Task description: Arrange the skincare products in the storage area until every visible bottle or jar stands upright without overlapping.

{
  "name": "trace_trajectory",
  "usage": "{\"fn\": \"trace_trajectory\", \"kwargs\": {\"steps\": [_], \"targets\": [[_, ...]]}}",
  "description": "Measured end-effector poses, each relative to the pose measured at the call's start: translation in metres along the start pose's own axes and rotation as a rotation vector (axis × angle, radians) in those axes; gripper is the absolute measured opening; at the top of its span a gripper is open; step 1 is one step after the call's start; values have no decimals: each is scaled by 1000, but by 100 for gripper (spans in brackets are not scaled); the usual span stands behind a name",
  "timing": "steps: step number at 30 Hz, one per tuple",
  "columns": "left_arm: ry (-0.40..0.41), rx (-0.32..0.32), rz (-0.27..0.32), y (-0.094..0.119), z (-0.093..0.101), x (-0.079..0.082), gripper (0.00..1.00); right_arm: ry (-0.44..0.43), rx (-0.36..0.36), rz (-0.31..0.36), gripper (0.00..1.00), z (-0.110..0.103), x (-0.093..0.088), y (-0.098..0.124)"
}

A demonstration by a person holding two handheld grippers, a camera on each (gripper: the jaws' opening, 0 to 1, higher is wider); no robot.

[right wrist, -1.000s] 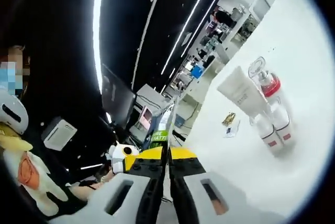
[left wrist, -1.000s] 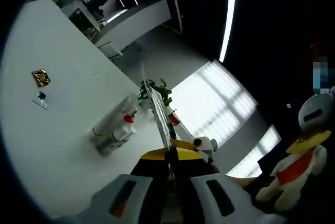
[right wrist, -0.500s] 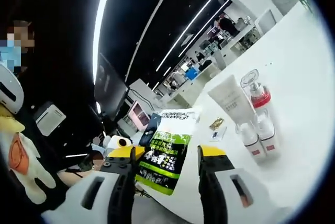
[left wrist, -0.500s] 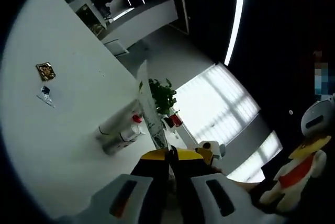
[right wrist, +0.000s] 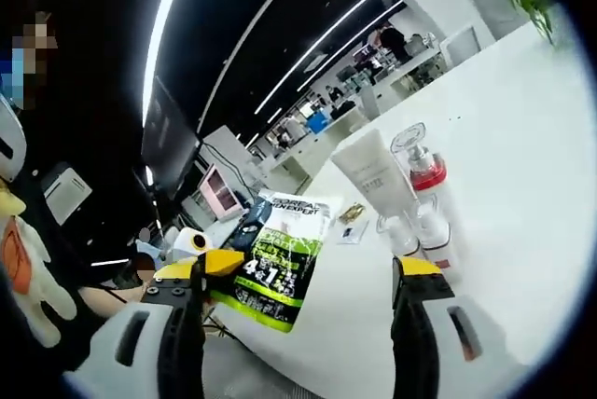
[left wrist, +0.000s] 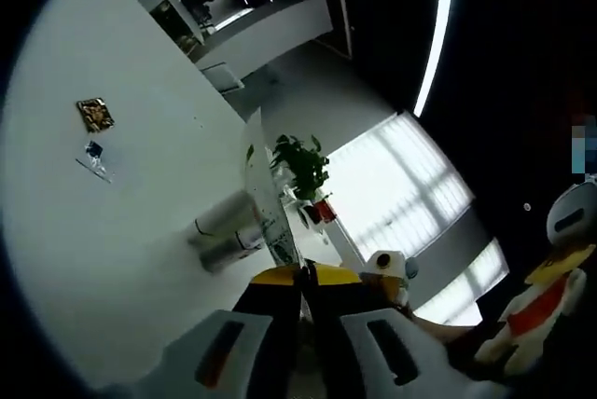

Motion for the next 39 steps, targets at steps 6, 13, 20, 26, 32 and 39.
{"fn": "trace_trajectory", "kwargs": {"steps": [6, 13, 20, 26, 32, 39], "targets": [[18, 23, -10, -3, -12, -2, 0, 90, -39, -72, 93, 4, -9, 1], [31, 52, -26, -9, -25, -2, 0, 139, -69, -121, 100, 9, -18, 5], [29, 82, -48, -15, -45, -2, 0, 150, -110, -140, 100, 18, -22, 8], [6, 132, -98, -22, -69, -7, 0, 135, -137, -148, 100, 21, -27, 9], [17, 160, -119, -27, -84, -13, 0, 139, -154, -155, 100, 23, -30, 9], [27, 175, -130, -31, -94, -15, 0, 126, -164, -161, 100, 23, -32, 8]]}}
Point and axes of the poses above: the point that each gripper's makers call its tool centre point, and the gripper's own axes: y roughly backward along the fingers, z roughly to its right, x roughly out of its top, the point moved 9 cm from there along y, roughly backward along the fingers, and after that the axes turned 2 degrees about z, right-handed, at the moved point
